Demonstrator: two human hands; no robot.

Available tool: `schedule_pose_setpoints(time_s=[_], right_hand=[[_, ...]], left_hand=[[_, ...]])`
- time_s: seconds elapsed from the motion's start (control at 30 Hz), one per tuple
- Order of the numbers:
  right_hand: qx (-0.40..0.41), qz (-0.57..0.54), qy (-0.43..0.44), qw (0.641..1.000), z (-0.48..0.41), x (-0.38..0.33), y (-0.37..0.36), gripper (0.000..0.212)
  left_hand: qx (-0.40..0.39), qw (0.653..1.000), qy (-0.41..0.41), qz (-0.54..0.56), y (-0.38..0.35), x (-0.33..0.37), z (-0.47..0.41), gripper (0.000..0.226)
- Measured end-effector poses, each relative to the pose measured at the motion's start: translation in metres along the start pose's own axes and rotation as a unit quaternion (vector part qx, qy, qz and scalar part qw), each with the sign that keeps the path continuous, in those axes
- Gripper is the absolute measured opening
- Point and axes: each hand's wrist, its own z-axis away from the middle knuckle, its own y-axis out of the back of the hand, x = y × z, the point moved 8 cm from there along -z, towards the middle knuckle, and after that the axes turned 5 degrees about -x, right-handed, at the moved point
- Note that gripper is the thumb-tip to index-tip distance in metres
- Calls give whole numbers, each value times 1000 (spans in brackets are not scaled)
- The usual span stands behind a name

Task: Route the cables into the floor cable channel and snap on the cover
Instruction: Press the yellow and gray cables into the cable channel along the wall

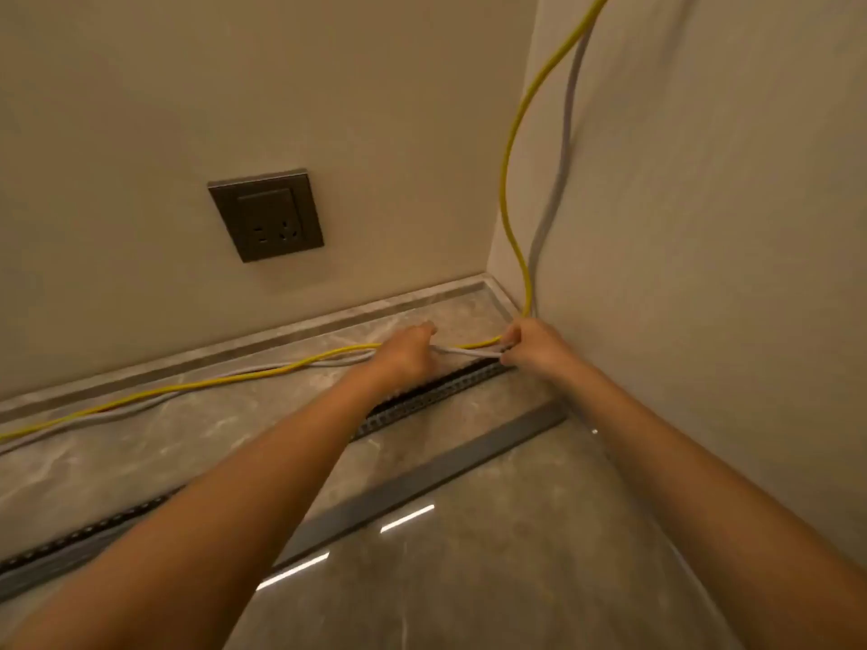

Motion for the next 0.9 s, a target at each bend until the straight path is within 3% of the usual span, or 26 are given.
schedule_pose_setpoints(time_s=[0.2, 0.33, 0.47, 0.67, 0.77, 0.9], right_hand=[[10, 74, 44, 996, -8, 20, 7, 18], [16, 93, 87, 992, -14, 20, 7, 8], [30, 145, 105, 983, -15, 18, 8, 10], [47, 186, 117, 974, -17, 12, 10, 18], [34, 164, 120, 979, -21, 12, 6, 18], [32, 101, 132, 986, -25, 14, 4, 15]], left_hand=[[55, 988, 37, -141, -6, -2, -9, 37], [134, 983, -14, -124, 5, 2, 5, 38], [170, 969, -50, -172, 8, 15, 20, 44], [160, 956, -71, -234, -2, 1, 33, 36], [151, 955, -51, -249, -10, -8, 36, 27], [134, 953, -44, -268, -23, -12, 41, 30]])
